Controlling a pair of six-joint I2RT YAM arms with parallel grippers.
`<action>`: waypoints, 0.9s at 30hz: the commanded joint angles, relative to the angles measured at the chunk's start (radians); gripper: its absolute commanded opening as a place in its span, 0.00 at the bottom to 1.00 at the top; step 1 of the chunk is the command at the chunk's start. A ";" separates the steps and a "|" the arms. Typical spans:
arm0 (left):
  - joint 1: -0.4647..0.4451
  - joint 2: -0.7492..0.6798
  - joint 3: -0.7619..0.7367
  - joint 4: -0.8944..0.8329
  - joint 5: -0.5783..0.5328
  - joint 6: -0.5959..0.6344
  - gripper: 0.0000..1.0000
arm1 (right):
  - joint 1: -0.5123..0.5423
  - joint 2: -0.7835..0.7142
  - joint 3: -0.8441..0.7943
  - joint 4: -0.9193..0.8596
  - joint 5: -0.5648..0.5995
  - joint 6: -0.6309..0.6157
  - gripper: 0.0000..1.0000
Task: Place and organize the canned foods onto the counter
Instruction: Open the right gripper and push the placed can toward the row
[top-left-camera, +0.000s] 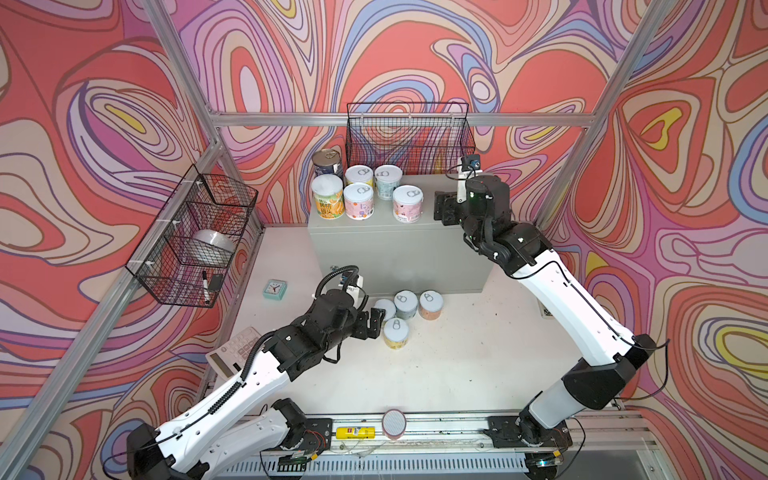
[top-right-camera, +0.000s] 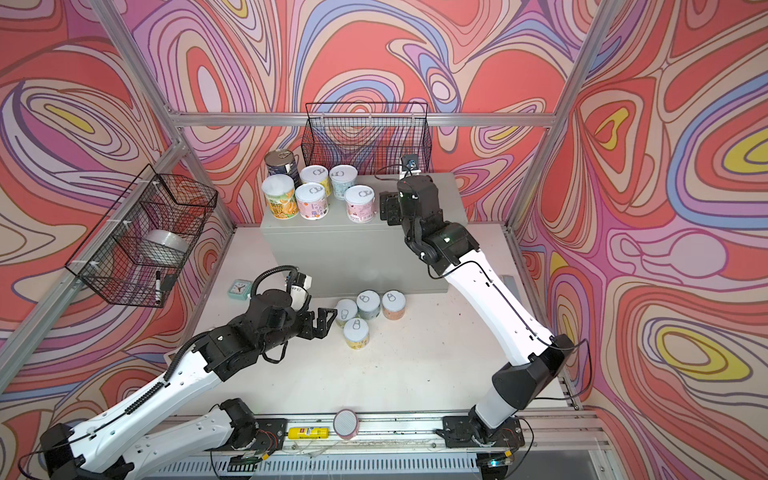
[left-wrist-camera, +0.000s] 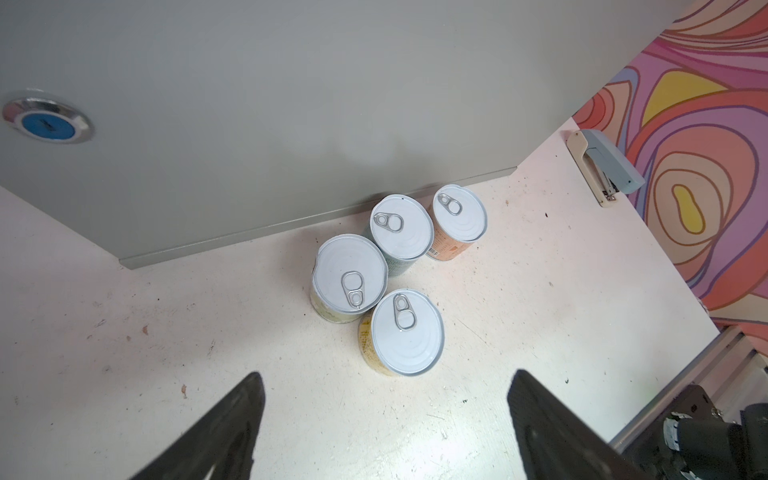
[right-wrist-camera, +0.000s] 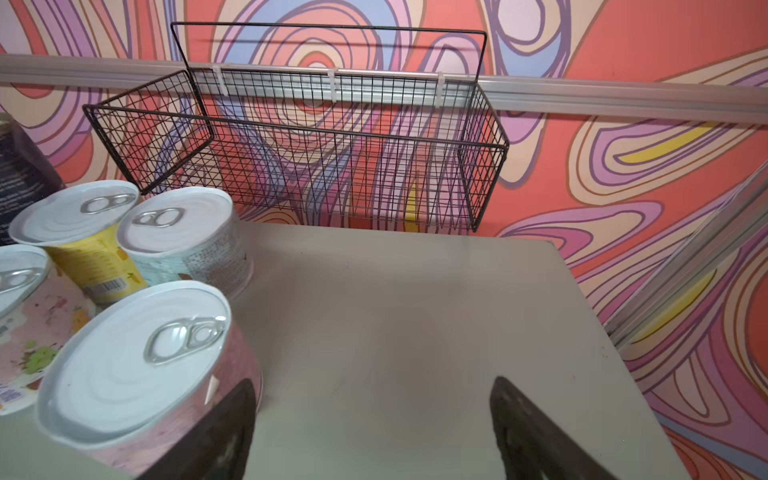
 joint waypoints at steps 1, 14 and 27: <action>0.003 -0.017 -0.017 0.000 -0.018 -0.003 0.93 | -0.008 0.034 -0.015 0.041 -0.035 0.007 0.91; 0.003 -0.013 -0.022 -0.006 -0.029 -0.003 0.93 | -0.009 0.093 -0.020 0.097 -0.132 0.010 0.90; 0.004 0.005 -0.031 0.002 -0.040 -0.002 0.93 | -0.007 0.126 -0.014 0.114 -0.250 0.062 0.89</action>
